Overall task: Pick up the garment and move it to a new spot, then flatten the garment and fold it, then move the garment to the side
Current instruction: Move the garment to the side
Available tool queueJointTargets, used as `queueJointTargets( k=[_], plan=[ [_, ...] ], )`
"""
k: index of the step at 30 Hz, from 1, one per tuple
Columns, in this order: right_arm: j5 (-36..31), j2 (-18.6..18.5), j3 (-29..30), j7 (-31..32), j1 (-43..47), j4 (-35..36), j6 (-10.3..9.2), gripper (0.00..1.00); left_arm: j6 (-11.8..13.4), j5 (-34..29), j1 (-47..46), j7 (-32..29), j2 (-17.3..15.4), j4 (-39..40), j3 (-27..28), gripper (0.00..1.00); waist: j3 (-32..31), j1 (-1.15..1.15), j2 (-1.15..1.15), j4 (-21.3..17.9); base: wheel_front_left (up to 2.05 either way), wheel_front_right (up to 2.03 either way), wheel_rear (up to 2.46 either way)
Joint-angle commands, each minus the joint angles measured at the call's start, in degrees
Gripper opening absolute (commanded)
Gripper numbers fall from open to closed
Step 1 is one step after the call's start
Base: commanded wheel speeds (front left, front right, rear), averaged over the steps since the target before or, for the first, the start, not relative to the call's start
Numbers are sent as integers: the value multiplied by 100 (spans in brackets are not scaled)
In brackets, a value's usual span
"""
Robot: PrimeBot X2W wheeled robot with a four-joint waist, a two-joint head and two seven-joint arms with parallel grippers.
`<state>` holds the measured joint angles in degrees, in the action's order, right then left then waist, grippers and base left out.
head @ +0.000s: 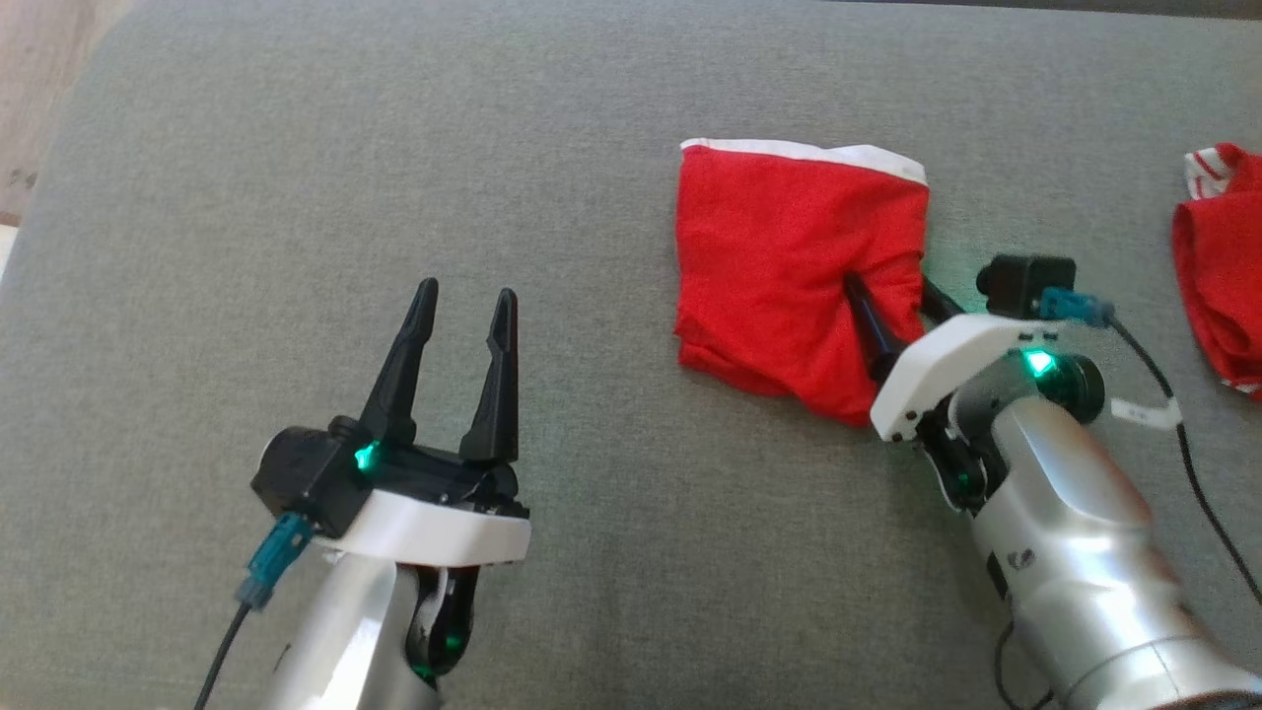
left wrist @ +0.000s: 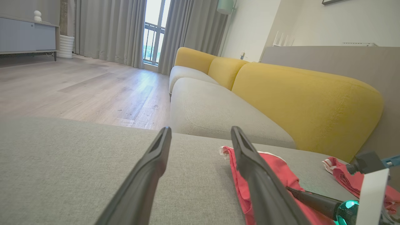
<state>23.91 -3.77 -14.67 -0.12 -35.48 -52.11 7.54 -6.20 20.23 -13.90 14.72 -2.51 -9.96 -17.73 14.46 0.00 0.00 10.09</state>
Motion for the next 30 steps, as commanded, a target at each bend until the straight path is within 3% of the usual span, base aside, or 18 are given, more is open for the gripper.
queueJointTargets(
  k=[1,4,5,6,7,14,21,27,30],
  plan=[
    [108,89,-276,133,-37,-118,-5,100,31,42,-214,28,-37,160,130,100,19,0,0,61,0,0,0],
    [264,89,-533,229,-107,-341,-5,100,46,54,-224,28,-37,153,124,100,7,0,0,113,0,0,0],
    [286,89,-635,241,-124,-396,-5,78,52,56,-223,28,-37,152,128,100,0,0,0,126,0,0,0],
    [308,89,-718,232,-143,-439,-5,21,58,56,-218,28,-37,152,132,100,-8,0,0,133,0,0,0],
    [321,89,-785,190,-164,-471,-5,0,61,54,-213,28,-37,152,140,100,-14,0,0,136,0,0,0],
    [42,89,-966,-383,-431,-693,-5,0,81,-7,-156,28,-37,156,243,100,-94,0,0,1,0,0,0],
    [-931,10,-917,-1120,-827,-1031,-5,0,63,-130,-108,28,-37,187,345,100,-262,0,0,-370,0,0,0],
    [-1519,-465,-986,-1274,-955,-974,-5,0,39,-211,-35,28,-37,201,457,100,-419,0,0,-708,0,0,0],
    [-1561,-958,-1160,-1154,-972,-810,-5,0,28,-226,3,28,-37,211,524,100,-435,0,0,-880,0,0,0]
  ],
)
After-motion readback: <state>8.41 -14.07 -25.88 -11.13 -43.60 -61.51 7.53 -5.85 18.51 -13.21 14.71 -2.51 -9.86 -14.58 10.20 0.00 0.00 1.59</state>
